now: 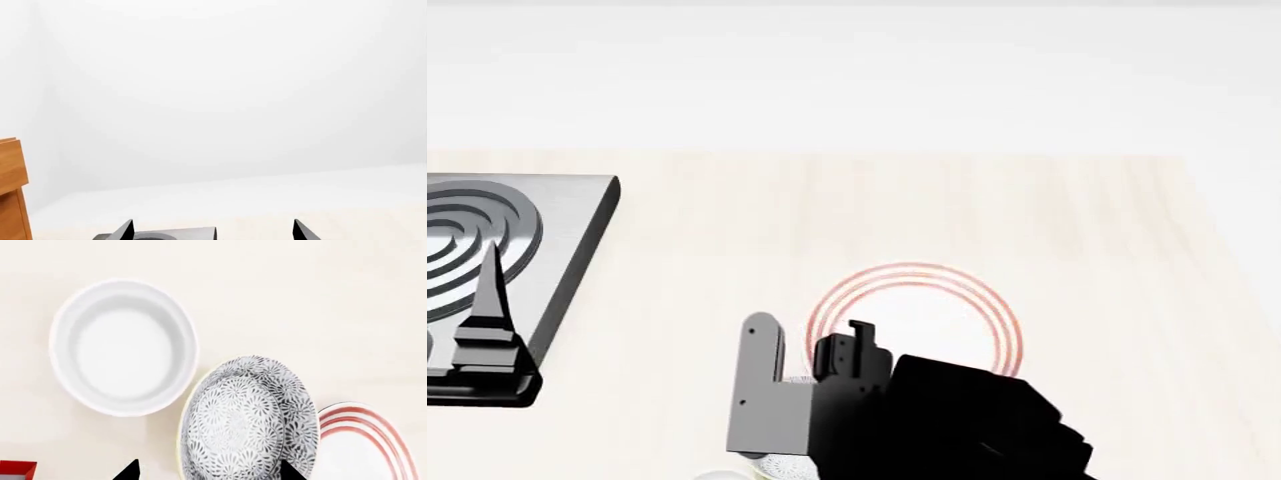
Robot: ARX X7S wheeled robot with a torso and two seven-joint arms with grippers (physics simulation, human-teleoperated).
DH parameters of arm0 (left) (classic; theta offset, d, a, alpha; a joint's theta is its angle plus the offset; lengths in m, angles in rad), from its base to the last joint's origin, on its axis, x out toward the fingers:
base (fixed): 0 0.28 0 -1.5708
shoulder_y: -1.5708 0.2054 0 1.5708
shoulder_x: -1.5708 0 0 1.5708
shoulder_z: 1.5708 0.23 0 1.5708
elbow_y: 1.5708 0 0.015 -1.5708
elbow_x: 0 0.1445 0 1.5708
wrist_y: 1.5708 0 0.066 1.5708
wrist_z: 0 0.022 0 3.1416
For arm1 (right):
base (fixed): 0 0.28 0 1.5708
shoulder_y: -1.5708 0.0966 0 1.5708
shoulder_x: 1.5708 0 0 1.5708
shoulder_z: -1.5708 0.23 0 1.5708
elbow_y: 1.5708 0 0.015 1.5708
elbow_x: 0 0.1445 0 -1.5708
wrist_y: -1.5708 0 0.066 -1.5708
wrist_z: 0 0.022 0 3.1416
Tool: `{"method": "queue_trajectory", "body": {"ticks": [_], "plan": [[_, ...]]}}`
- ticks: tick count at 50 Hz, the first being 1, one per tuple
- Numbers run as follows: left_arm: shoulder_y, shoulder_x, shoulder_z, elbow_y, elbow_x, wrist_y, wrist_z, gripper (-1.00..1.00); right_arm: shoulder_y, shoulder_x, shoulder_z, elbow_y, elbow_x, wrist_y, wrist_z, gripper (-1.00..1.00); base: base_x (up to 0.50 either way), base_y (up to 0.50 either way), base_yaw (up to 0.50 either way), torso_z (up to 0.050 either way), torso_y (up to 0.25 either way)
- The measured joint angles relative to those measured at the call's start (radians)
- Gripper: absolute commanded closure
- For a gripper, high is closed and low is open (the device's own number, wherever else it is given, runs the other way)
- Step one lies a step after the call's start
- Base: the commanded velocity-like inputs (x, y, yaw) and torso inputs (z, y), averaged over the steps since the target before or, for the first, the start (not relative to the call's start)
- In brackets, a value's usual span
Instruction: Pick the akita bowl between the plate and the ramekin and place it on the plate.
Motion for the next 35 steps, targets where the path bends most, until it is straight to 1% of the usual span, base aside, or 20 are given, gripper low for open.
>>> {"method": "queue_trajectory", "body": {"ticks": [15, 35], "plan": [[0.003, -0.003, -0.003, -0.001, -0.009, 0.001, -0.002, -1.0, -0.013, -0.047, -0.03, 0.119, -0.031, -0.054, -0.002, -1.0, 0.0, 0.0, 0.0, 0.0, 0.0], [0.009, -0.007, -0.008, -0.009, -0.018, 0.008, -0.004, -1.0, -0.027, -0.082, -0.048, 0.189, -0.026, -0.103, -0.007, -1.0, 0.0, 0.0, 0.0, 0.0, 0.0]]}}
